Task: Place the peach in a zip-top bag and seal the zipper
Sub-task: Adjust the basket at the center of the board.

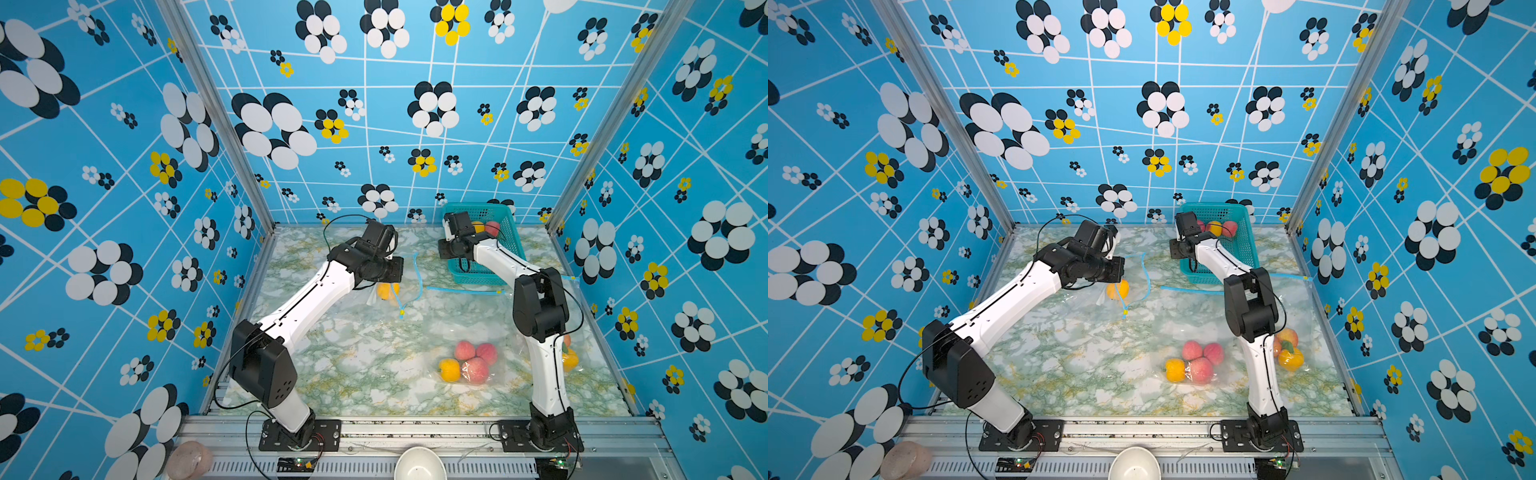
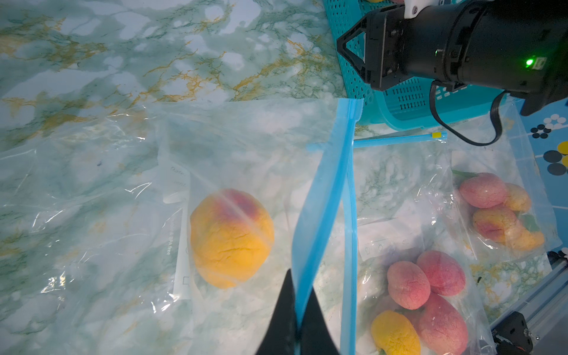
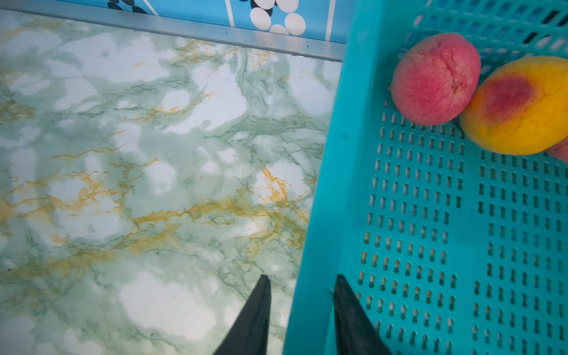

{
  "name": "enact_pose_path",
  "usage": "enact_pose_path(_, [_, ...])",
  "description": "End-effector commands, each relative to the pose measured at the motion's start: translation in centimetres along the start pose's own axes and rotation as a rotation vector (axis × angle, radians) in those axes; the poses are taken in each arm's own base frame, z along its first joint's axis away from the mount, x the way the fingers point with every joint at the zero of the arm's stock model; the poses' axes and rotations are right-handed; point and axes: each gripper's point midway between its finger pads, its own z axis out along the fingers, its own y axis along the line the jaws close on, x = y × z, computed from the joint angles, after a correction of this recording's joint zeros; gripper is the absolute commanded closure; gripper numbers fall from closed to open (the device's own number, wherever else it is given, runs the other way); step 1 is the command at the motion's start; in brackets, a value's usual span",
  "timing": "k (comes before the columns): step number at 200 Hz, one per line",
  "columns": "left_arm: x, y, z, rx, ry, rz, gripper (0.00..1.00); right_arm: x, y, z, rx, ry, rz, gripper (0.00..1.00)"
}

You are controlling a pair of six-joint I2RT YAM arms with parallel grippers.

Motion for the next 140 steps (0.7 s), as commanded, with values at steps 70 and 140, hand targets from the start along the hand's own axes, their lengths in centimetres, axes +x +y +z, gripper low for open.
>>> enact_pose_path(70, [-0.9, 1.4, -1.7, -0.028, -0.039, -0.003, 0.93, 5.0, 7.8, -4.4, -0.303, -0.036, -0.304, 0.75])
enact_pose_path(140, [-0.6, 1.7, -1.8, -0.034, -0.043, -0.008, 0.94, 6.0, 3.3, -8.2, -0.301, 0.025, -0.057, 0.43])
